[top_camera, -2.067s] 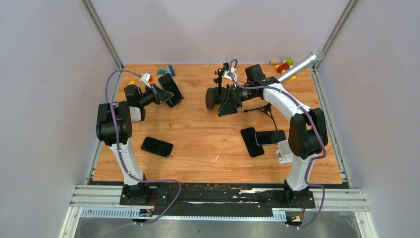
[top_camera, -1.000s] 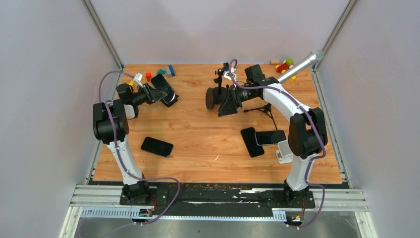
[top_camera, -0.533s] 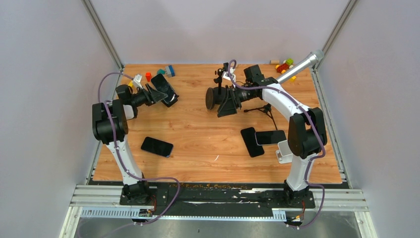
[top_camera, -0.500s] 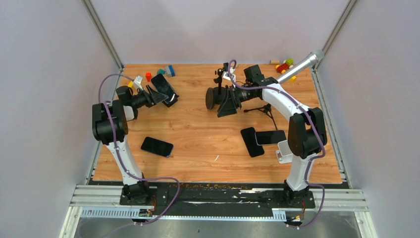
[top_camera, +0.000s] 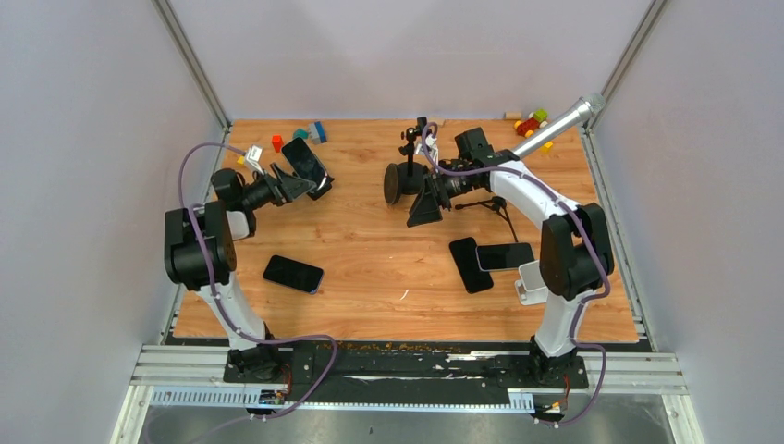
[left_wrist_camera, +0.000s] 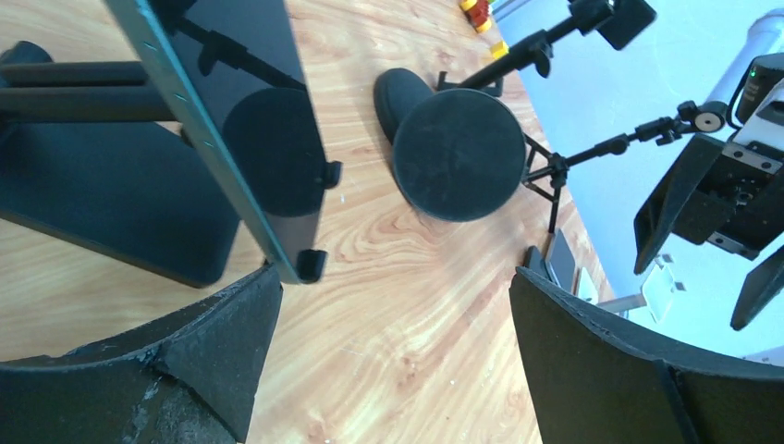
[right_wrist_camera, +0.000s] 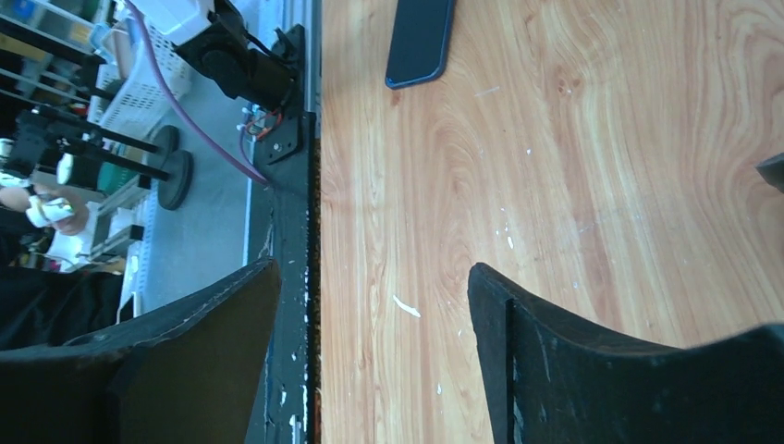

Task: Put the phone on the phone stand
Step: Place the phone stand with the phone at the center of the board.

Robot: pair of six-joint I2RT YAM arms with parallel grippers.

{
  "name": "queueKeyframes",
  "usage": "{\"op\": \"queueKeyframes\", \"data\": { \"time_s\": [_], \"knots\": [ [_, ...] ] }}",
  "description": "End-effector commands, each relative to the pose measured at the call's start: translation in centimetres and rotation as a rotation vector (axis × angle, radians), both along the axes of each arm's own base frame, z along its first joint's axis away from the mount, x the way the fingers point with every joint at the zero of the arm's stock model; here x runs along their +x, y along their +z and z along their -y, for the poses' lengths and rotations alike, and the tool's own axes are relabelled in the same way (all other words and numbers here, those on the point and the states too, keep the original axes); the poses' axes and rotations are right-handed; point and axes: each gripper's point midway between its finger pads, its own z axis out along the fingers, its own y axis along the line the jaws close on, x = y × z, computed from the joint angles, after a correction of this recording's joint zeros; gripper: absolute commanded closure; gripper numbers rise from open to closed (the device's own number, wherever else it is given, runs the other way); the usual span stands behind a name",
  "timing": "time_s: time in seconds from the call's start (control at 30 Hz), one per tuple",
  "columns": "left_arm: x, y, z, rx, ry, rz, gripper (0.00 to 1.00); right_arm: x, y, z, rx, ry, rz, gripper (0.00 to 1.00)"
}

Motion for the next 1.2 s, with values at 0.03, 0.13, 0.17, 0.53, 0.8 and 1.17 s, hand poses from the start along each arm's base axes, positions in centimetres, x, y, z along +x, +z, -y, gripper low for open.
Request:
{"op": "queueKeyframes", "data": {
  "time_s": [0.03,0.13,0.17,0.53,0.8,1.17],
  "knots": [
    [-2.3,3.2,0.3,0.023,-0.012,0.111,0.00,-0.1,3.0,0.3,-0.031,-0.031,0.218,0.20],
    [-4.0,3.1,0.6,0.098,-0.030,0.128,0.00,0.3,3.5,0.7,-0.086,-0.076,0.288,0.16],
    [-4.4,3.0,0.5,0.123,-0.032,0.129,0.00,0.4,3.6,0.9,-0.104,-0.091,0.309,0.15],
    [-13.3,1.1,-0.3,0.604,-0.203,0.168,0.00,2.3,6.1,2.8,-0.212,-0.269,0.531,0.11],
    [-16.7,2.2,0.4,0.881,-0.255,0.247,0.00,4.2,4.3,2.5,-0.332,-0.312,0.640,0.12],
    [-18.9,5.4,4.2,1.006,-0.391,0.400,0.00,-0.4,2.7,8.0,-0.568,-0.253,0.674,0.12]
  ]
}}
